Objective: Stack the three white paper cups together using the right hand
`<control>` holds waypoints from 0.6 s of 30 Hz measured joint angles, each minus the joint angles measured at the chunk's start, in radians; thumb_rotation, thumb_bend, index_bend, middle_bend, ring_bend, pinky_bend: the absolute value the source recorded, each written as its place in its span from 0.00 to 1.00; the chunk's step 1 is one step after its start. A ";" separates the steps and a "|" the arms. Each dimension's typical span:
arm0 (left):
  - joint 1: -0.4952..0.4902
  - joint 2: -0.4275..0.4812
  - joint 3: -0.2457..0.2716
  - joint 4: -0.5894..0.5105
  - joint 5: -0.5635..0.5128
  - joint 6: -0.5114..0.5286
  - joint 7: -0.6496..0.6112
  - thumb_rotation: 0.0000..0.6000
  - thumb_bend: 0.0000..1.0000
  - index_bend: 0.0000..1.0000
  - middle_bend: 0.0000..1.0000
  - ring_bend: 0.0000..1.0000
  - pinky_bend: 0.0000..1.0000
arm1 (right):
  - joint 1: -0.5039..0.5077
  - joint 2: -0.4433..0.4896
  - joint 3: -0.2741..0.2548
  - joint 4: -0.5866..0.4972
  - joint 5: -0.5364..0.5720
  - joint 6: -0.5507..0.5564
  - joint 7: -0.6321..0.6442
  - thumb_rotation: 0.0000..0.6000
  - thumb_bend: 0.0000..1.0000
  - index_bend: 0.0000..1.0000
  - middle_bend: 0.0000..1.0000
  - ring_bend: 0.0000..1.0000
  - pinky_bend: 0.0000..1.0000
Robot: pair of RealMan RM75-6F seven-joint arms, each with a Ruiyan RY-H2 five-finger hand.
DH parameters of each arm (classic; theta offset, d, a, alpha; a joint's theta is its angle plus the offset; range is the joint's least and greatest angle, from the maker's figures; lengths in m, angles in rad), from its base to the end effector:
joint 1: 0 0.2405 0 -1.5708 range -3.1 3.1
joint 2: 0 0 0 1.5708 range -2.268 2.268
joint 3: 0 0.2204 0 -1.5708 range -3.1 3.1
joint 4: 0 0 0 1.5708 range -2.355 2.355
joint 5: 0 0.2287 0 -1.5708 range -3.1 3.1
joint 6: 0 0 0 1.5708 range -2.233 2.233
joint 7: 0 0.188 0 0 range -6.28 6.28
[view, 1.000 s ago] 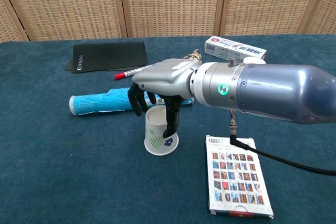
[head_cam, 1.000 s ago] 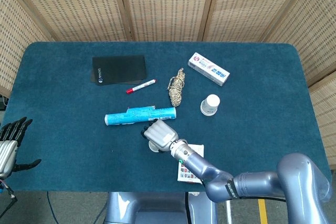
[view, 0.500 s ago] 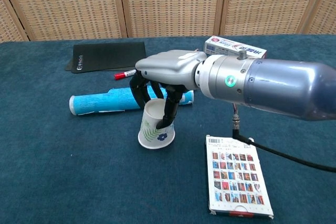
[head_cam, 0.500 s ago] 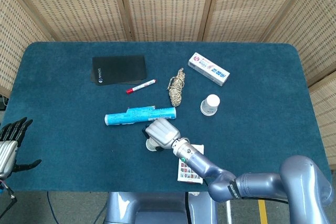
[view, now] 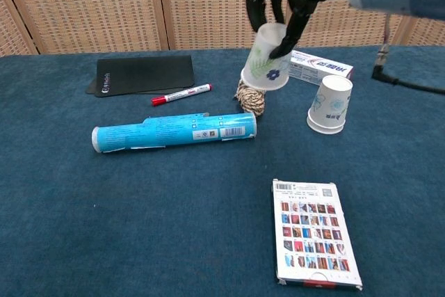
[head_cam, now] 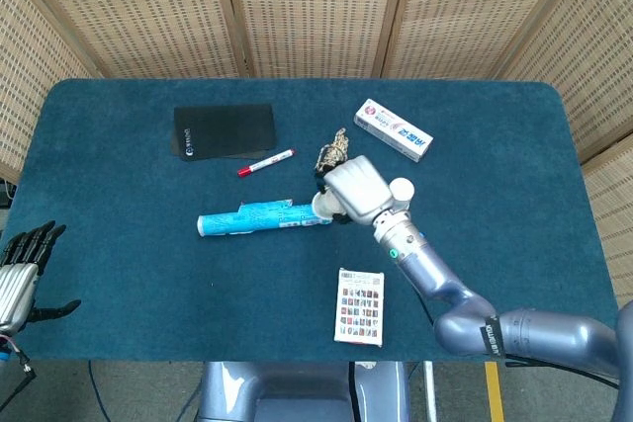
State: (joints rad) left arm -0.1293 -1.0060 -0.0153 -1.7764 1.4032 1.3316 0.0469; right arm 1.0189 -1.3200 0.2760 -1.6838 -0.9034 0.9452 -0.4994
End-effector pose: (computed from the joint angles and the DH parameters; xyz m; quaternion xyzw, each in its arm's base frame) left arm -0.2829 0.2226 0.1157 -0.6110 -0.4504 -0.3306 0.5608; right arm -0.0007 -0.4013 0.0169 0.7632 -0.2782 0.4089 0.4159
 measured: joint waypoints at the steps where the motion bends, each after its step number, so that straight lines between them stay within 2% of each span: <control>1: 0.000 0.000 0.000 -0.001 0.002 0.000 0.000 1.00 0.00 0.00 0.00 0.00 0.00 | -0.003 0.015 0.003 0.000 0.020 -0.001 -0.002 1.00 0.42 0.55 0.59 0.54 0.64; 8: -0.004 -0.009 0.002 -0.002 -0.003 -0.005 0.024 1.00 0.00 0.00 0.00 0.00 0.00 | -0.014 0.093 0.000 0.002 0.127 -0.038 -0.016 1.00 0.43 0.55 0.59 0.54 0.64; 18: -0.009 -0.023 0.002 -0.004 -0.017 -0.011 0.055 1.00 0.00 0.00 0.00 0.00 0.00 | 0.018 0.117 -0.034 0.026 0.295 -0.073 -0.070 1.00 0.43 0.55 0.59 0.54 0.64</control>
State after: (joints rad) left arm -0.1380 -1.0295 -0.0129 -1.7803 1.3862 1.3208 0.1023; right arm 1.0365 -1.2028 0.2417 -1.6581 -0.6080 0.8722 -0.5698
